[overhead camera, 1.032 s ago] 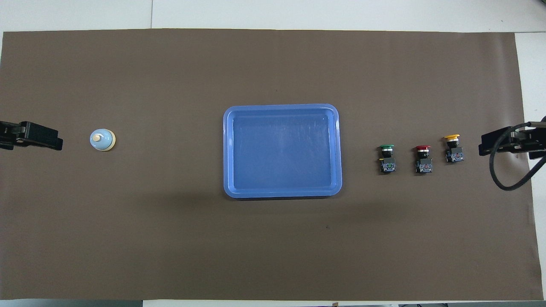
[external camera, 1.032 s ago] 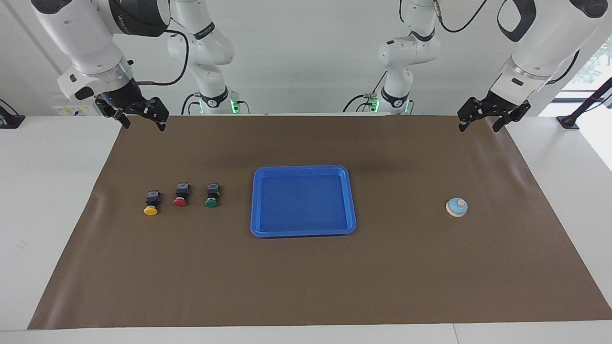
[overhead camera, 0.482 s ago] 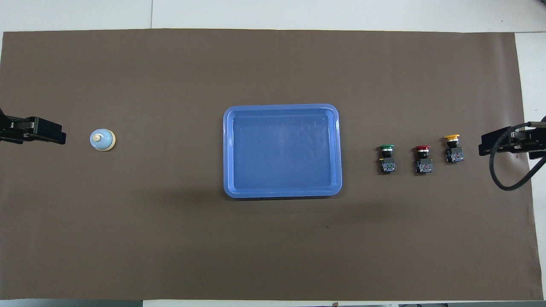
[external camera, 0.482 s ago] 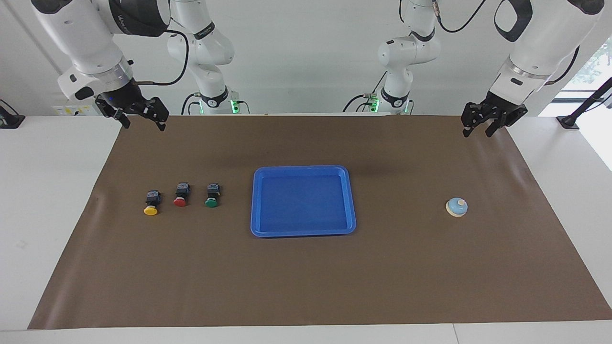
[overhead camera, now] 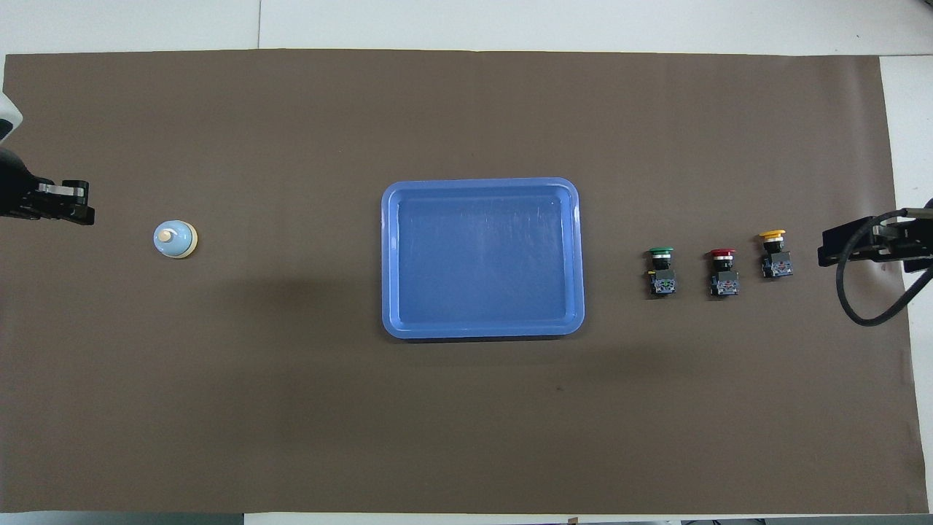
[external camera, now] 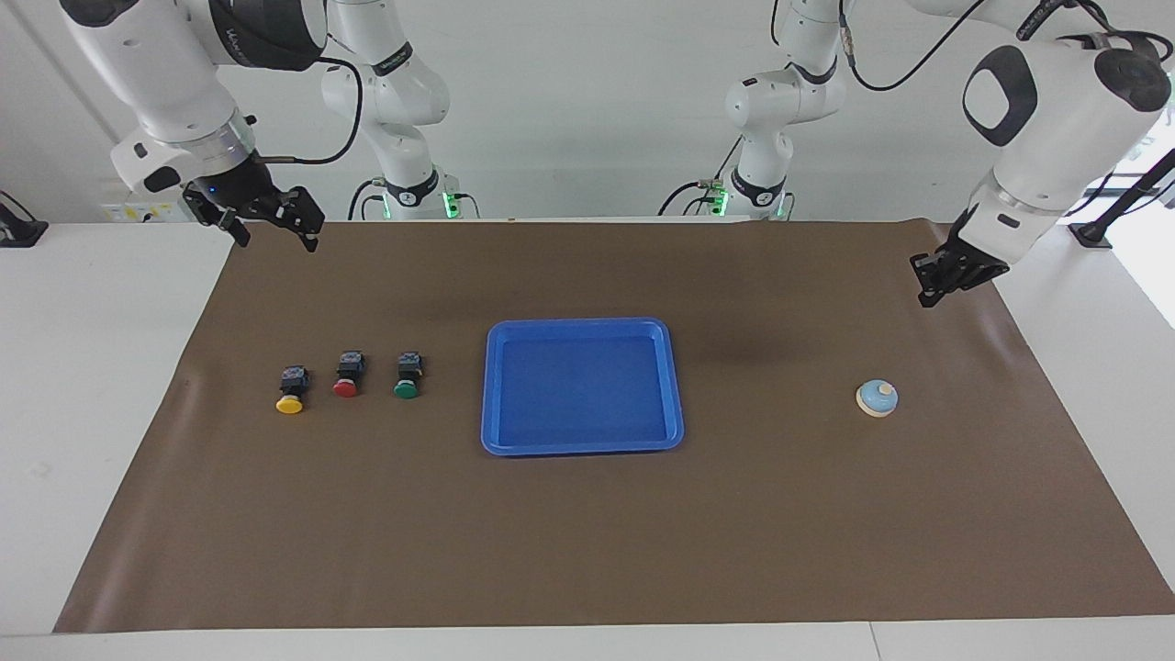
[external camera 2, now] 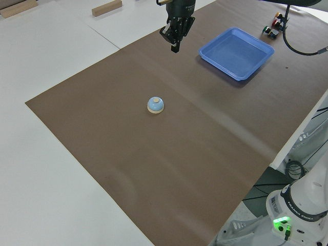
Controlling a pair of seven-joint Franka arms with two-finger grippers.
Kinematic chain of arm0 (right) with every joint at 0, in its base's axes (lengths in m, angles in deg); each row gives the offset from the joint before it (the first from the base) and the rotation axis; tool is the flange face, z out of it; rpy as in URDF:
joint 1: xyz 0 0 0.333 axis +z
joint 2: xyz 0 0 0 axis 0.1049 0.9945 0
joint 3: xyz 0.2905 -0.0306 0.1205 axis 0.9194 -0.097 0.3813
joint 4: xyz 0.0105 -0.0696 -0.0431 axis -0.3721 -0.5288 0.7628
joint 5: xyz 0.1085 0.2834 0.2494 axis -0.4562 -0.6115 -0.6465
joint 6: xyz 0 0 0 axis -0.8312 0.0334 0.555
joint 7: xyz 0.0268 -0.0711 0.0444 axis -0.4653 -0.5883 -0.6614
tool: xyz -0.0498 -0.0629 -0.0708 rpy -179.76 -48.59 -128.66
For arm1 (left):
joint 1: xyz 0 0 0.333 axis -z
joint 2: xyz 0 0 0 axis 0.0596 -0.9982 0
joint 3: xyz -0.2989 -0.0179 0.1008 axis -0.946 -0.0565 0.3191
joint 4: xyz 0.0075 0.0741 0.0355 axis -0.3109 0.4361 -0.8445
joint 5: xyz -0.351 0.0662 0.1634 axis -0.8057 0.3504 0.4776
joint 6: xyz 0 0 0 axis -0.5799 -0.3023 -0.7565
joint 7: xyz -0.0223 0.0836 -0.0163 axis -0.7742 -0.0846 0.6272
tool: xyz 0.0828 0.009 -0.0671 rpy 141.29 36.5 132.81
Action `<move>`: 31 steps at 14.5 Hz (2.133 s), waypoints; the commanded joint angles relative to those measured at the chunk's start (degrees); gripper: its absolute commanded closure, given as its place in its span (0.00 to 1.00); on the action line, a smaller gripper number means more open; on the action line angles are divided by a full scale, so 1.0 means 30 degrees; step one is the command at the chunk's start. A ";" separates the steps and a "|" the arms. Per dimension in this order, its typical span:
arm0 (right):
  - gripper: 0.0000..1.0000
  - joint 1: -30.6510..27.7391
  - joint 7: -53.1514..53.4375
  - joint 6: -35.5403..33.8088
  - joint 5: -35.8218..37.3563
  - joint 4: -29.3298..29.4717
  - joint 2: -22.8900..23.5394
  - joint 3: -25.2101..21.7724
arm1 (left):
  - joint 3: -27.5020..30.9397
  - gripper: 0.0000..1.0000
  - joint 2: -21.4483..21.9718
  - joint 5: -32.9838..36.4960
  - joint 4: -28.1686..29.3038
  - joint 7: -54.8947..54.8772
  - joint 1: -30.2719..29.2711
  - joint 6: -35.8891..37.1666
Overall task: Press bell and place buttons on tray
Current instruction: 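Lower the left gripper onto the bell top to press it, then lift the left gripper off the bell and draw it back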
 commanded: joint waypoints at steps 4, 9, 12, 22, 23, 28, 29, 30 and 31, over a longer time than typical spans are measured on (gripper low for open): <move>0.00 -0.0202 -0.0299 0.0173 -0.0343 -0.0525 -0.0436 0.0063 | -0.0103 1.00 -0.2187 0.0317 0.1172 -0.0107 -0.1159 -0.3709; 0.00 -0.0202 -0.0299 0.0173 -0.0343 -0.0525 -0.0436 0.0063 | -0.0103 1.00 -0.2423 0.0317 0.4341 -0.0048 -0.0866 -0.7290; 0.00 -0.0202 -0.0299 0.0173 -0.0343 -0.0525 -0.0436 0.0063 | -0.0103 1.00 -0.2423 0.0317 0.5102 -0.0048 -0.0808 -0.7816; 0.00 -0.0202 -0.0299 0.0173 -0.0343 -0.0525 -0.0436 0.0063 | -0.0103 1.00 -0.2979 0.0346 0.6220 -0.0136 -0.0866 -0.8934; 0.00 -0.0202 -0.0299 0.0173 -0.0343 -0.0525 -0.0436 0.0063 | -0.0103 1.00 -0.2951 0.0346 0.5927 -0.0136 -0.0808 -0.8700; 0.00 -0.0202 -0.0299 0.0173 -0.0343 -0.0525 -0.0436 0.0063 | -0.0249 0.80 -0.2629 0.0346 0.1740 -0.0078 -0.0223 -0.2877; 0.00 -0.0202 -0.0299 0.0173 -0.0343 -0.0525 -0.0436 0.0063 | -0.0279 0.61 -0.2338 0.0346 0.1184 -0.0049 0.0010 -0.2055; 0.00 -0.0202 -0.0299 0.0173 -0.0343 -0.0525 -0.0436 0.0063 | -0.0279 0.30 -0.2190 0.0317 0.0743 -0.0019 0.0245 -0.1438; 0.00 -0.0202 -0.0299 0.0173 -0.0343 -0.0525 -0.0436 0.0063 | -0.0279 0.00 -0.1753 0.0346 0.0478 0.0039 0.0363 -0.0706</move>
